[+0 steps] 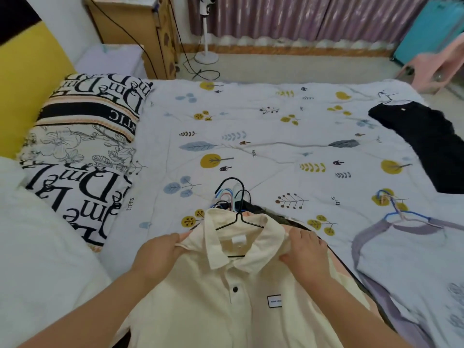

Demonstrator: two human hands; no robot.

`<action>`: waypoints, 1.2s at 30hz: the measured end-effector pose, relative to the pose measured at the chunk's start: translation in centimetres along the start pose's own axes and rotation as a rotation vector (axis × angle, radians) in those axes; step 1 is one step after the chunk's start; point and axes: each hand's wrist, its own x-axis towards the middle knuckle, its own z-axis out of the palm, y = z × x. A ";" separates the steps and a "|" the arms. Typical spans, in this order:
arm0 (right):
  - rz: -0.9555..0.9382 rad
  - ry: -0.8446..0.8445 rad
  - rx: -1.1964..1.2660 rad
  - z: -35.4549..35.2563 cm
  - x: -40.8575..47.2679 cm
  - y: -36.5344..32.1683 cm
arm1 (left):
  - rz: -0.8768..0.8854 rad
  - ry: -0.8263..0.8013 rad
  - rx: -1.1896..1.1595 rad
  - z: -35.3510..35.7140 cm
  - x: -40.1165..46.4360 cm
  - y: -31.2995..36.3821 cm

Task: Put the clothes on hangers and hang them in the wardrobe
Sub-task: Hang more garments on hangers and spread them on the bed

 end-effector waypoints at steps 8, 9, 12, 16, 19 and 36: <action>0.096 0.107 -0.014 -10.4 -9.0 -1.1 | 0.117 0.174 -0.033 -7.3 -7.5 1.1; 0.117 0.125 -0.009 -11.5 -10.5 -1.3 | 0.145 0.196 -0.034 -8.1 -8.6 1.1; 0.174 0.190 0.035 -14.6 -15.5 -1.9 | 0.216 0.274 -0.037 -10.6 -12.2 1.3; 0.241 0.246 0.047 -18.3 -22.3 -2.2 | 0.272 0.320 -0.048 -13.5 -17.3 2.3; 0.272 0.305 0.085 -20.4 -27.3 -1.9 | 0.306 0.330 -0.076 -15.2 -21.1 3.3; 0.448 0.531 0.456 -27.1 -49.5 13.5 | 0.615 0.368 -0.187 -15.2 -35.7 21.9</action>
